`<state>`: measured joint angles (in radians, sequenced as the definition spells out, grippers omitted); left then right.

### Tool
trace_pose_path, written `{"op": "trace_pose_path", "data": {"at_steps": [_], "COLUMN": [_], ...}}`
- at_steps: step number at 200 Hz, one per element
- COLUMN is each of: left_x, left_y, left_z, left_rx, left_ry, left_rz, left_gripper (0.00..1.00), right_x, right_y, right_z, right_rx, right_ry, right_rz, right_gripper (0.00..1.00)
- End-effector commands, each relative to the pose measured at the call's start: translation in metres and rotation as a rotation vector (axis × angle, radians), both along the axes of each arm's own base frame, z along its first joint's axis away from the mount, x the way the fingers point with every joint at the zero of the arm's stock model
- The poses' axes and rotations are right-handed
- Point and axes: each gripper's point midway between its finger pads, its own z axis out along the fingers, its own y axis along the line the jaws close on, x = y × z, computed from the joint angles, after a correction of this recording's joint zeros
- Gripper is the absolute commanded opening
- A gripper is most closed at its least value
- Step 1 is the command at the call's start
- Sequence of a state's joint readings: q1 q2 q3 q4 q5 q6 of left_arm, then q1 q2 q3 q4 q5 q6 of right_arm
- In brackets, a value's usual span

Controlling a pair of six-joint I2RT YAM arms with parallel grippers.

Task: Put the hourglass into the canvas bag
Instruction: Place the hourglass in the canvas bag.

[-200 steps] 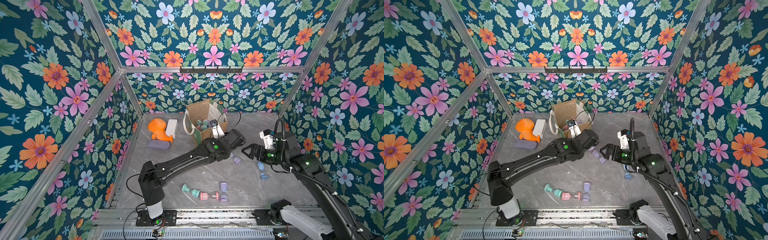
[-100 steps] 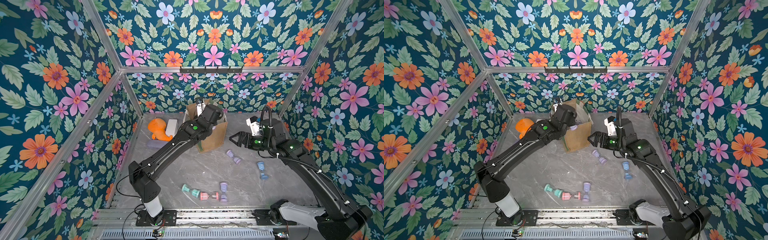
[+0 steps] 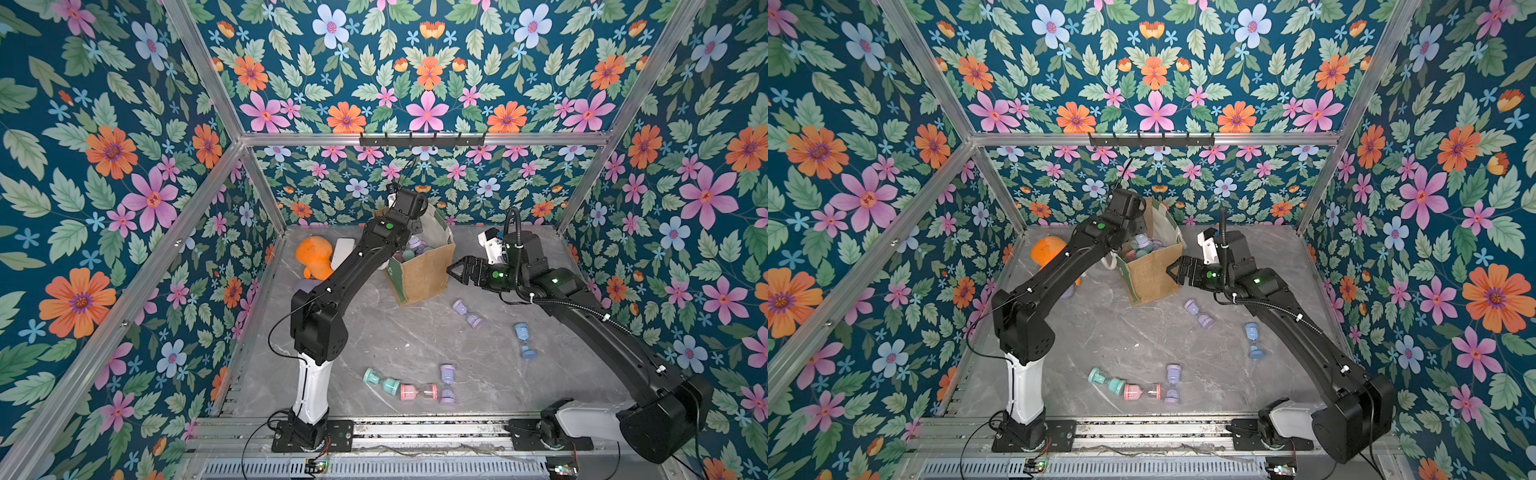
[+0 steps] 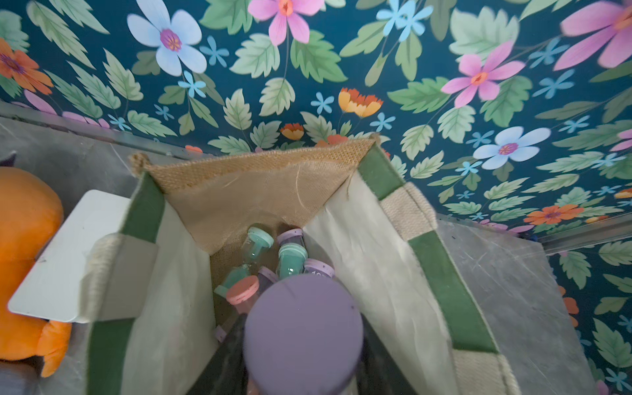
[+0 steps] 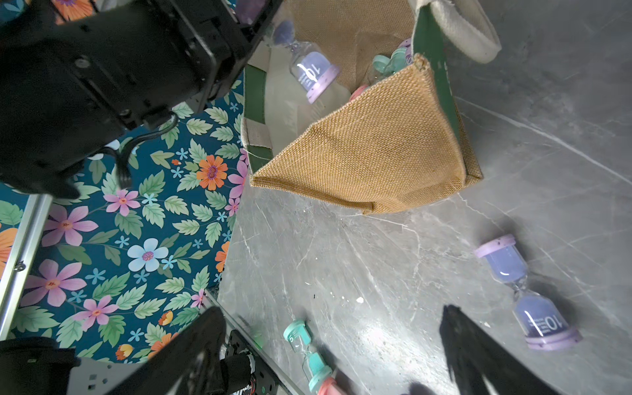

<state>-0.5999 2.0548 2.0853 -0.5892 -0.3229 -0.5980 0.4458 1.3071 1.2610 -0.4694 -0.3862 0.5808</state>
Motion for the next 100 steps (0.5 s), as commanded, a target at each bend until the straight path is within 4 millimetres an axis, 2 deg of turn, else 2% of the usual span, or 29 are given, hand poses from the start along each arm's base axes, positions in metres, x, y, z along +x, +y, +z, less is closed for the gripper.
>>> {"op": "trace_pose_path", "data": {"at_steps": [1, 61, 100], "left_x": [0.012, 0.033, 0.038], "left_y": [-0.002, 0.001, 0.005], "left_z": [-0.012, -0.083, -0.114], "left_rx": [-0.022, 0.037, 0.061], "left_ry": [0.011, 0.117, 0.167], "left_rz": [0.003, 0.031, 0.044], "left_gripper": [0.32, 0.32, 0.36], "right_x": [0.010, 0.019, 0.020], "right_y": [0.007, 0.013, 0.013], "right_z": [0.010, 0.002, -0.001], "right_rx": [0.042, 0.048, 0.041], "right_ry": [-0.051, -0.042, -0.036], "right_rz": [0.001, 0.008, 0.007], "right_gripper": [0.99, 0.99, 0.99]}}
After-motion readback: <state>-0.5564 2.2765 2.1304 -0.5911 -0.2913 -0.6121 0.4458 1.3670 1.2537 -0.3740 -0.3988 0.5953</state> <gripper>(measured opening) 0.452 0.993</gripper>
